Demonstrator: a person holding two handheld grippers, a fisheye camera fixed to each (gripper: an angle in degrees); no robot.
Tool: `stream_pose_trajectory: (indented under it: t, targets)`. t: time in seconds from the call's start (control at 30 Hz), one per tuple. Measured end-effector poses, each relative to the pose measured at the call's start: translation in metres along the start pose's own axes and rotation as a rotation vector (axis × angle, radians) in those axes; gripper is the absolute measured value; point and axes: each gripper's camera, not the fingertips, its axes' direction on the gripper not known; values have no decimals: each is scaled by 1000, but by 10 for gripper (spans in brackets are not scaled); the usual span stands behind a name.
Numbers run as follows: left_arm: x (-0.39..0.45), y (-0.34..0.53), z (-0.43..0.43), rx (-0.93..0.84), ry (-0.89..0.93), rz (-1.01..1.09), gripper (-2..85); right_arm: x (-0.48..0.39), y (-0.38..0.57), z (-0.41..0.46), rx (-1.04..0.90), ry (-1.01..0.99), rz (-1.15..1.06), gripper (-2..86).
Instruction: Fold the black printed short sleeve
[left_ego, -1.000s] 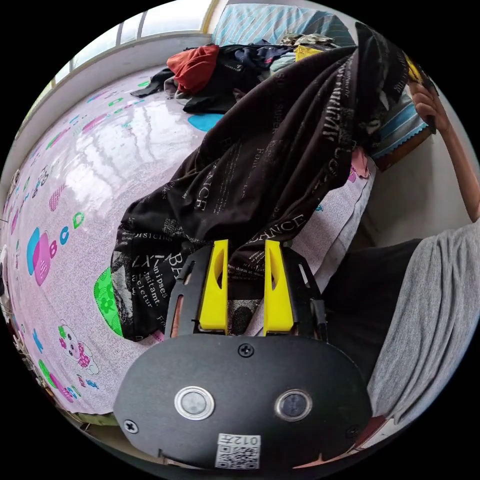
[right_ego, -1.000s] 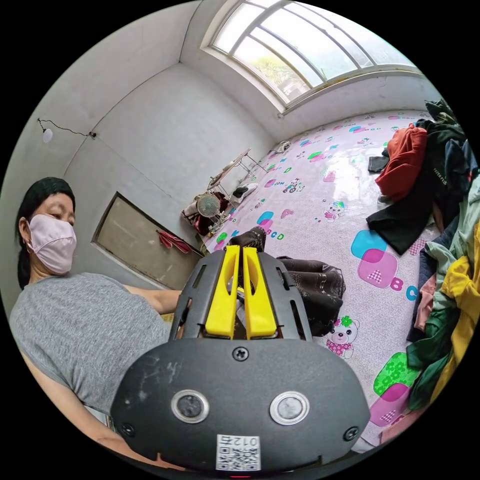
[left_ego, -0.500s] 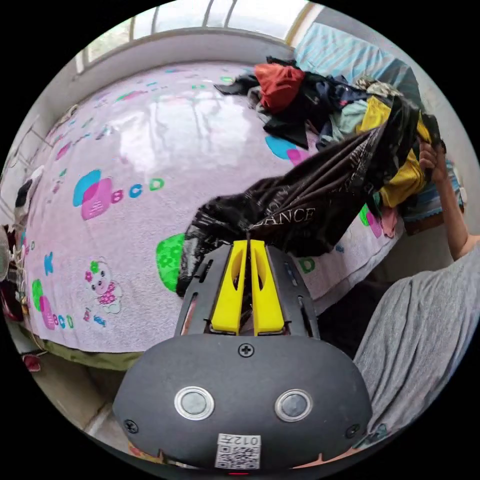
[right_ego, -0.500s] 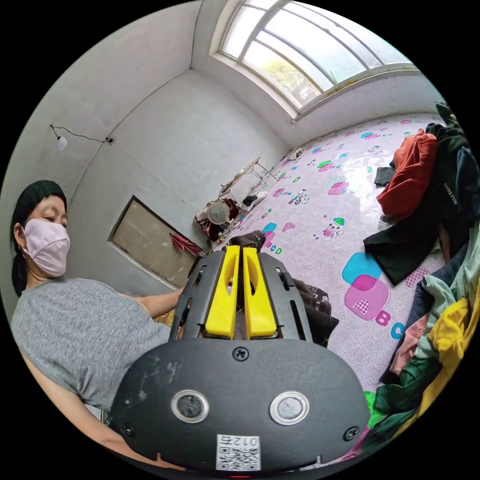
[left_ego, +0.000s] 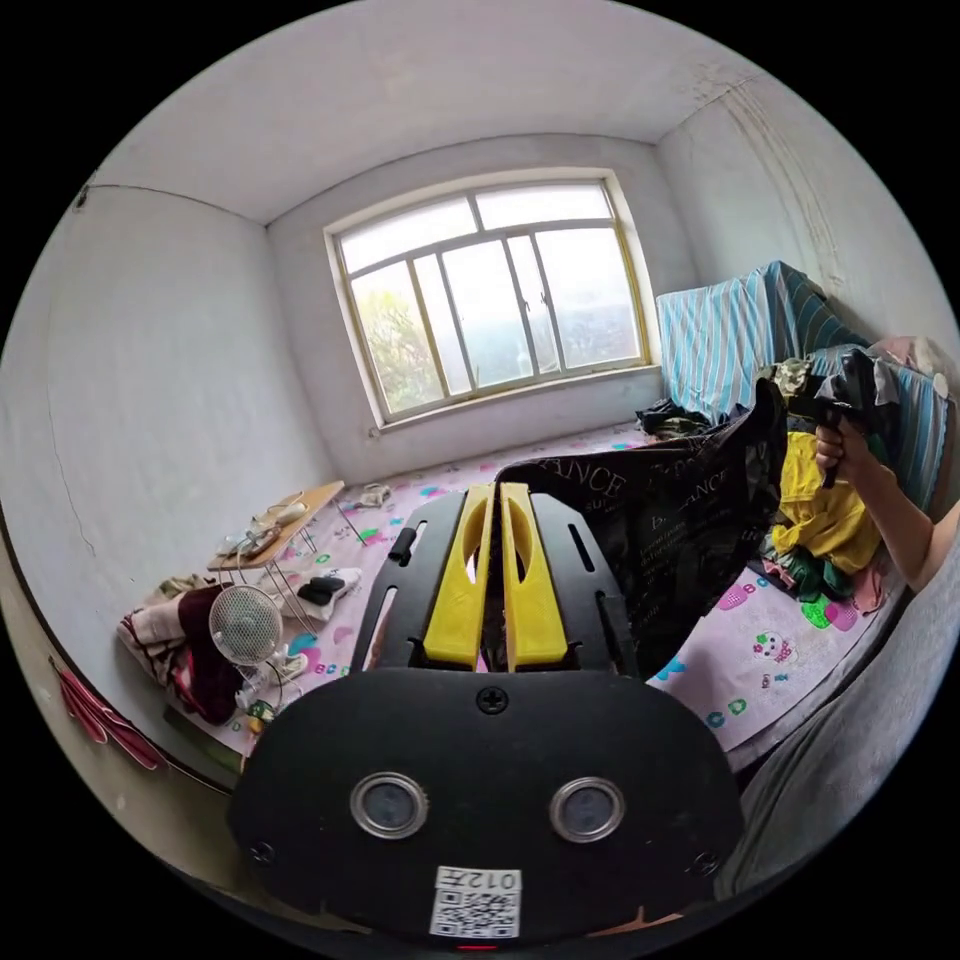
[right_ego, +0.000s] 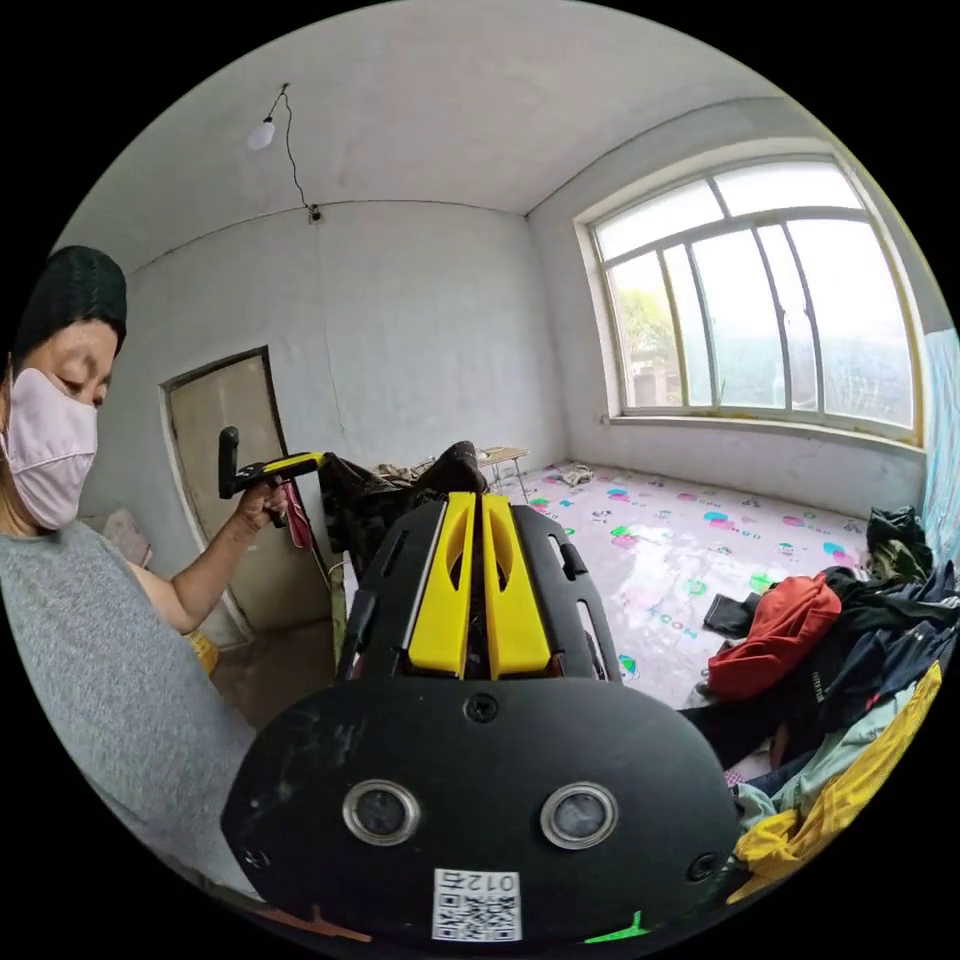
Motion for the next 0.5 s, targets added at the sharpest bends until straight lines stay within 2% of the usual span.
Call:
stream_pose_trajectory:
  t: [0.1, 0.2, 0.27, 0.4, 0.5]
  targets:
    - [-38, 17, -21, -60, 39, 13, -1, -25, 12, 2, -97, 74, 7, -10]
    - [-78, 39, -67, 46, 70, -14, -2, -65, 32, -2, -130, 97, -70, -10]
    - [-97, 51, -78, 27, 80, -12, -2, -82, 54, -4, -179, 187, -83, -10]
    - [-121, 86, -87, -16, 108, -9, -2, -73, 91, -35, -168, 136, -5, -10]
    - [-133, 109, -101, 24, 152, -68, -2, -65, 117, -70, -182, 151, -12, -10]
